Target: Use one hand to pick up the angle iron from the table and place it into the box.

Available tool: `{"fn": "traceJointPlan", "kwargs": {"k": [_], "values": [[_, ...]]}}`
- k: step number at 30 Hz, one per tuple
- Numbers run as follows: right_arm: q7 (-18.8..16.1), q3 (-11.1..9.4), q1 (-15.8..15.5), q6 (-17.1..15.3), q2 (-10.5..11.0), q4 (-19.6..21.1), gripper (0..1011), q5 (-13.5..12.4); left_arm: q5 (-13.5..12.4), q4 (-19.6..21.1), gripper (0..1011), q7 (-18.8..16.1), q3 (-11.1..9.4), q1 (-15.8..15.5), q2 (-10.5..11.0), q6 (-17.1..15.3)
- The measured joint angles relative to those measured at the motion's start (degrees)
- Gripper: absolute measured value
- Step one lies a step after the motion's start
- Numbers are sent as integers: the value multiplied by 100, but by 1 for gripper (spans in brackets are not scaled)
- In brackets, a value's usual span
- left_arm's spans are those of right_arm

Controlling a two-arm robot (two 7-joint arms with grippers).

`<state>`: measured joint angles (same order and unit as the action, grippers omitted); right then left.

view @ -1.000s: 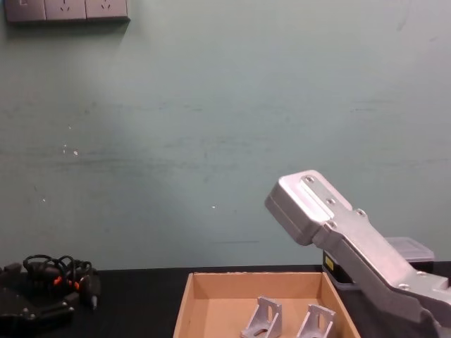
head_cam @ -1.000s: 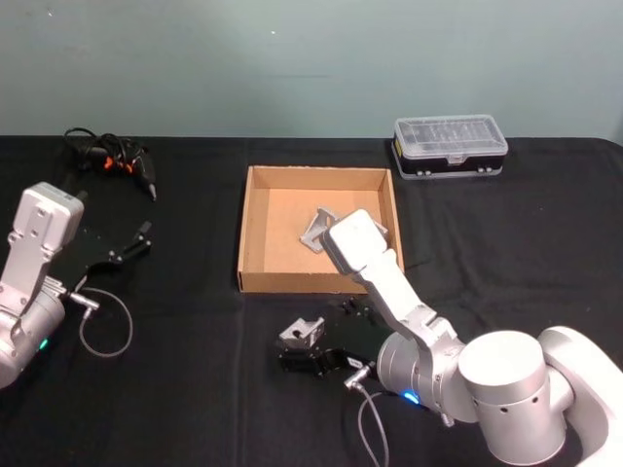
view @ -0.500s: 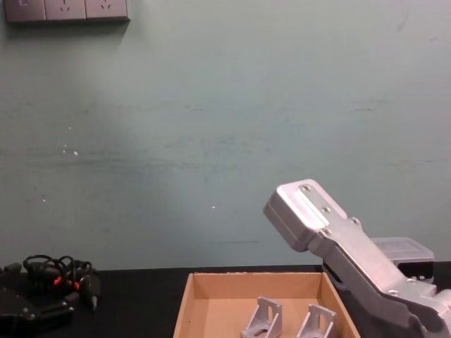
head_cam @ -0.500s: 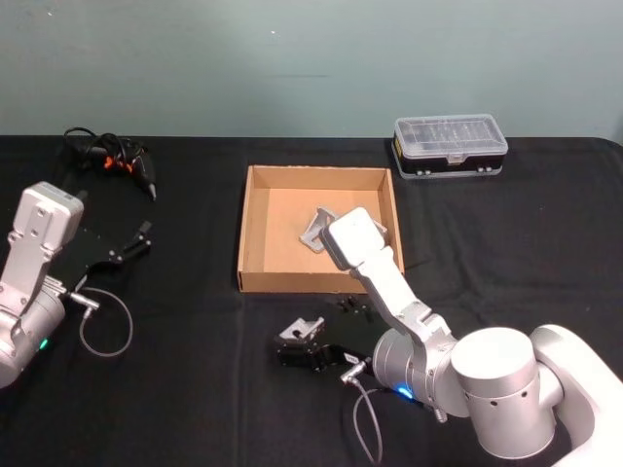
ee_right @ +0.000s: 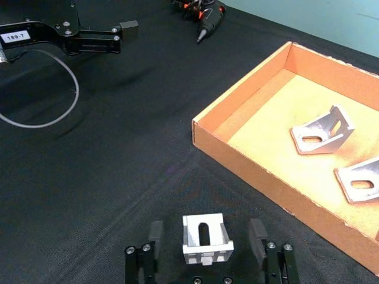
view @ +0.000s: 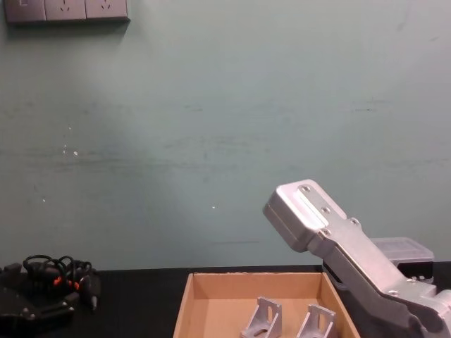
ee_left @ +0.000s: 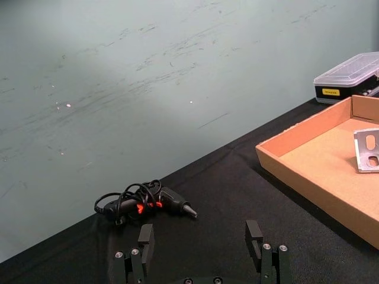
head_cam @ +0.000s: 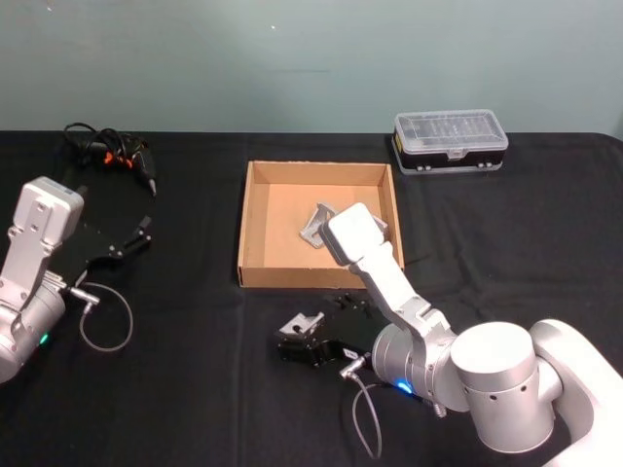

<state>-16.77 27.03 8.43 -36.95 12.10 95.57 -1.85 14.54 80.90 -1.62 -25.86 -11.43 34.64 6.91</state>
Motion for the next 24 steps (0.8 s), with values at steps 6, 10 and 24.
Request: {"fn": "traceJointPlan", "kwargs": {"k": [6,10,24], "values": [[3,3,-2,-4,3,9,789,-1,1,0,1011,0,0,0,0,0],[5,6,-4,-6,4,11,681,-1,0,0,1011,0,0,0,0,0],[16,7,-7,-9,10,19,450,-5,0,0,1011,0,0,0,0,0]]}}
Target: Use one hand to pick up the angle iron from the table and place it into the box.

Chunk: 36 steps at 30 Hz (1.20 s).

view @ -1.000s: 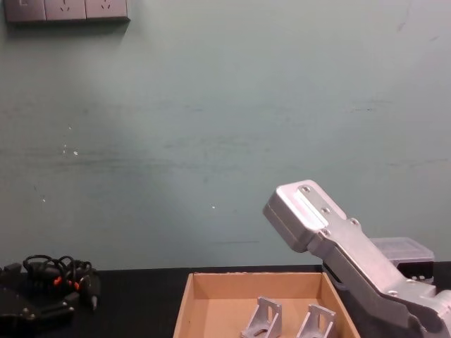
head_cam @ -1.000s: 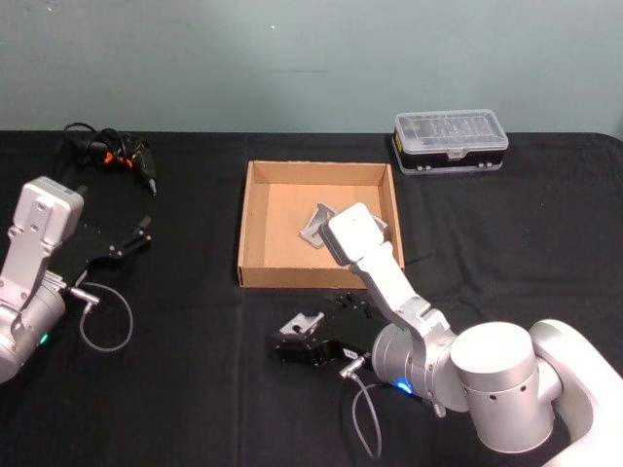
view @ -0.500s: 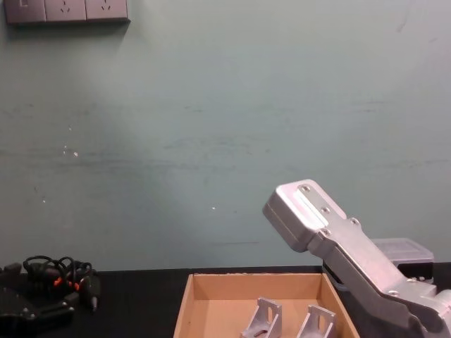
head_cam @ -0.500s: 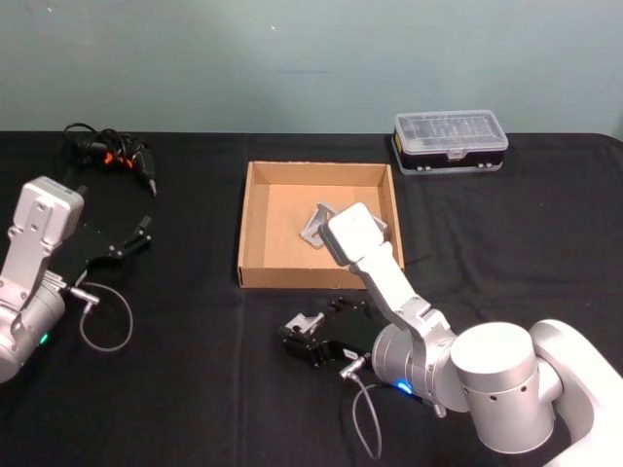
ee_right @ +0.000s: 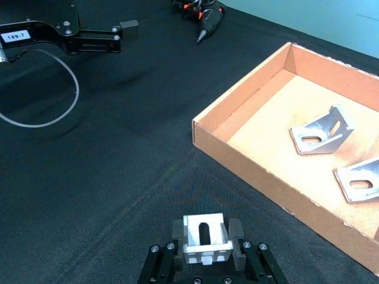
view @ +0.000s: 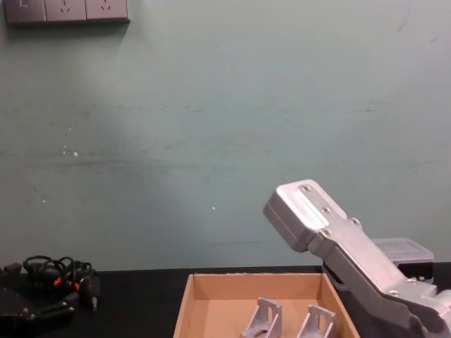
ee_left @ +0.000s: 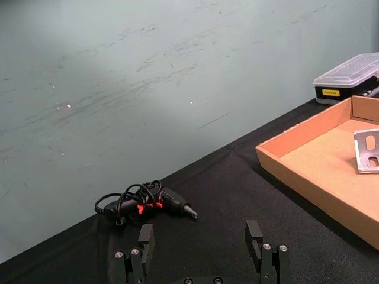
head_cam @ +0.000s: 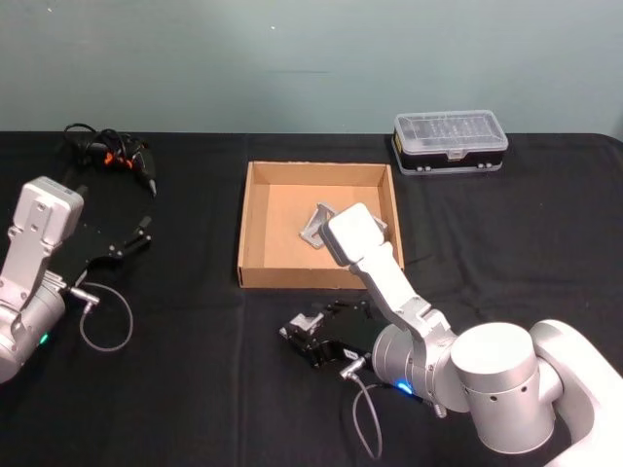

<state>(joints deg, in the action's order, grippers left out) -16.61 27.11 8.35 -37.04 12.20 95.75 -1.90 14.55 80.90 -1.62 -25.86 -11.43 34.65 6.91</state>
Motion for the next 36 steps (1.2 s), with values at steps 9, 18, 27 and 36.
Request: {"fn": "traceJointPlan", "kwargs": {"k": [9,18,27,36], "values": [[-10,25,-24,103,41,104,450,73,0,0,1011,0,0,0,0,0],[-138,-21,6,337,148,565,450,291,0,0,1011,0,0,0,0,0],[-136,-241,463,573,-5,368,450,477,0,0,1011,0,0,0,0,0],[-284,-454,1230,758,-364,-731,450,418,0,0,1011,0,0,0,0,0]]}}
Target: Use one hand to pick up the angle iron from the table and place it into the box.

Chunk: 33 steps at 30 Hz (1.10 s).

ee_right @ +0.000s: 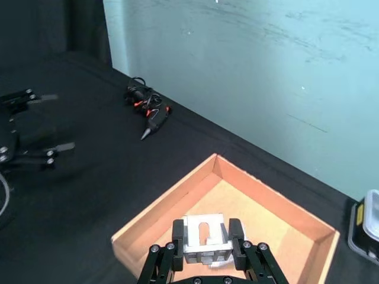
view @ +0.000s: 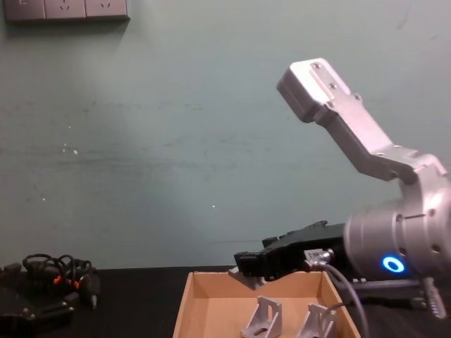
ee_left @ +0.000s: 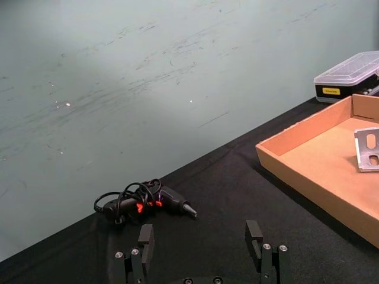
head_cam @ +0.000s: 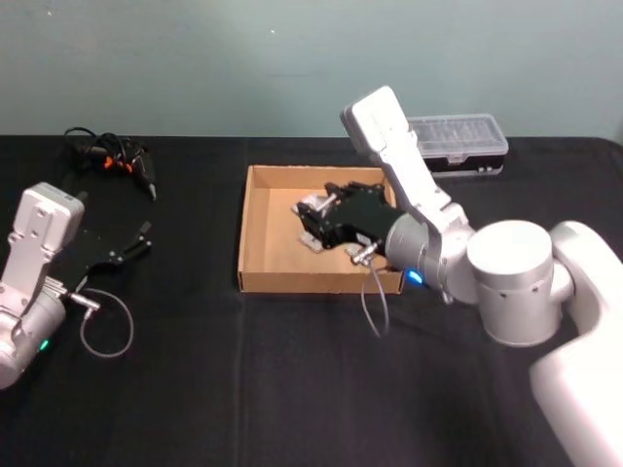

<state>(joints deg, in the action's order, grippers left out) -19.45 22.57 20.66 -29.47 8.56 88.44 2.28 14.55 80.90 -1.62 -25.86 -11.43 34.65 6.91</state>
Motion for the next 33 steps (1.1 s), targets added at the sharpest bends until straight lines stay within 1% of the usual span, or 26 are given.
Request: {"fn": "traceJointPlan", "kwargs": {"k": [1,2,4,5,6,8,9,11,12,18,21,28,33], "values": [[0,0,0,0,0,0,450,0,0,0,1011,0,0,0,0,0],[-32,5,122,39,-53,-204,450,-16,0,0,1011,0,0,0,0,0],[-74,31,274,92,-124,-472,450,-44,0,0,1011,0,0,0,0,0],[-74,31,274,92,-124,-472,450,-44,0,0,1011,0,0,0,0,0],[-98,55,365,120,-171,-669,450,-59,0,0,1011,0,0,0,0,0],[-122,79,448,141,-215,-840,450,-76,0,0,1011,0,0,0,0,0],[-140,106,527,156,-263,-1021,450,-98,0,0,1011,0,0,0,0,0],[-150,130,599,167,-306,-1171,450,-111,0,0,1011,0,0,0,0,0],[-157,154,663,179,-346,-1312,450,-123,0,0,1011,0,0,0,0,0],[-177,218,875,180,-491,-1753,450,-190,0,0,1011,0,0,0,0,0],[-172,236,961,168,-554,-1932,450,-214,0,0,1012,0,0,0,0,0],[-145,271,1086,134,-634,-2195,450,-246,0,0,1011,0,0,0,0,0],[-147,280,1101,123,-642,-2222,450,-252,0,0,1012,0,0,0,0,0]]}}
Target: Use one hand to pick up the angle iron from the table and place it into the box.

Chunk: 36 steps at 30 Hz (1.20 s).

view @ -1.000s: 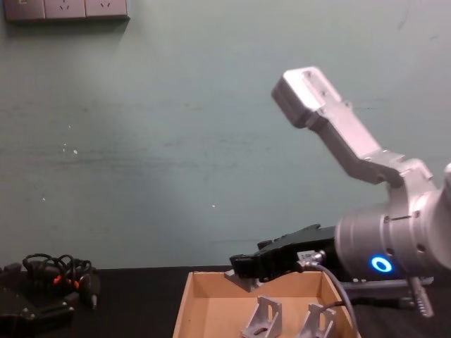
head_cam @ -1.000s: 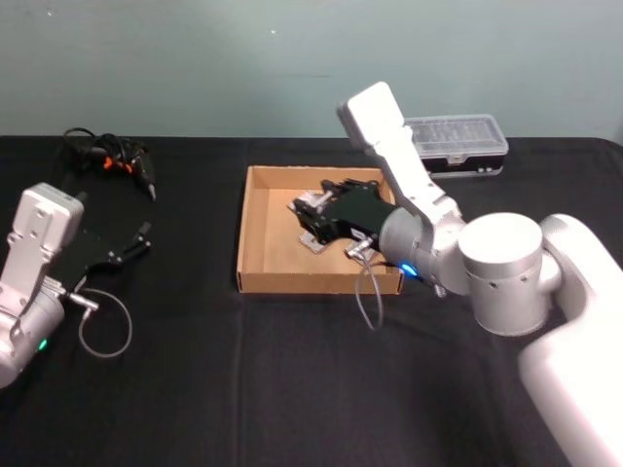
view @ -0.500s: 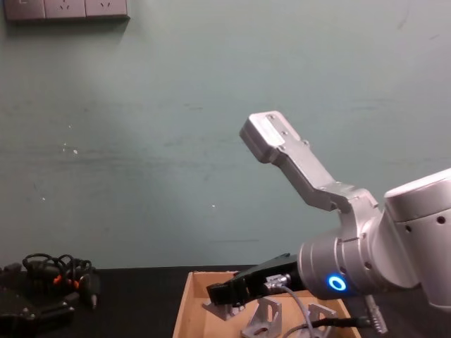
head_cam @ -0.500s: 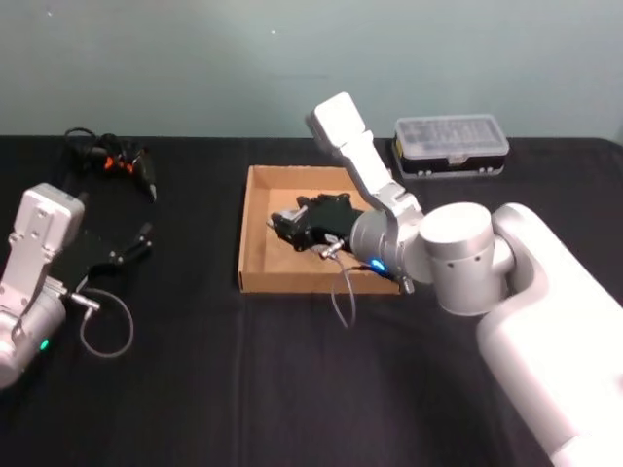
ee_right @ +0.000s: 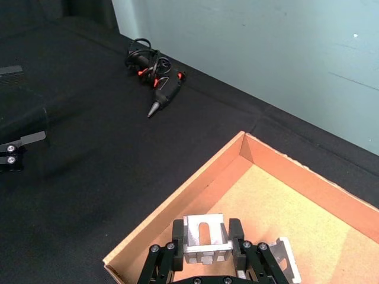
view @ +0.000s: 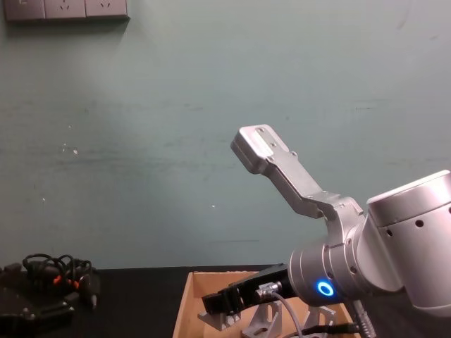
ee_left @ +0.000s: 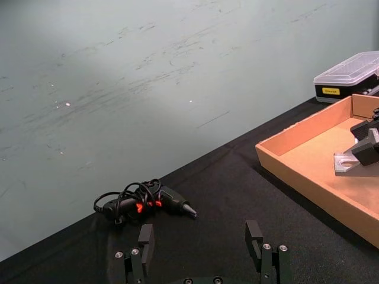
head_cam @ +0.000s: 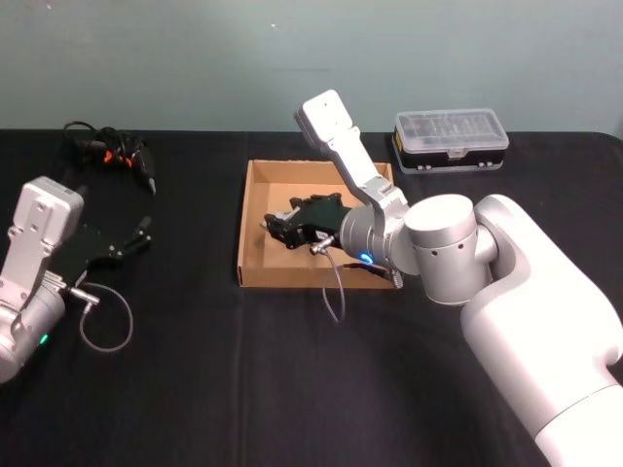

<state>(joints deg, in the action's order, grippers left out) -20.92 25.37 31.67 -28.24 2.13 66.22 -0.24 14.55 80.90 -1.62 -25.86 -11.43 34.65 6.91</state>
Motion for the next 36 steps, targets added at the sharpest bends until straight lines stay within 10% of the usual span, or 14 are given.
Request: {"fn": "traceJointPlan", "kwargs": {"k": [11,27,36], "values": [[8,-10,-21,0,11,39,481,2,0,0,1011,0,0,0,0,0],[15,-18,-30,2,18,57,976,6,0,0,1011,0,0,0,0,0],[16,-17,-35,2,21,65,1002,10,0,0,1011,0,0,0,0,0]]}}
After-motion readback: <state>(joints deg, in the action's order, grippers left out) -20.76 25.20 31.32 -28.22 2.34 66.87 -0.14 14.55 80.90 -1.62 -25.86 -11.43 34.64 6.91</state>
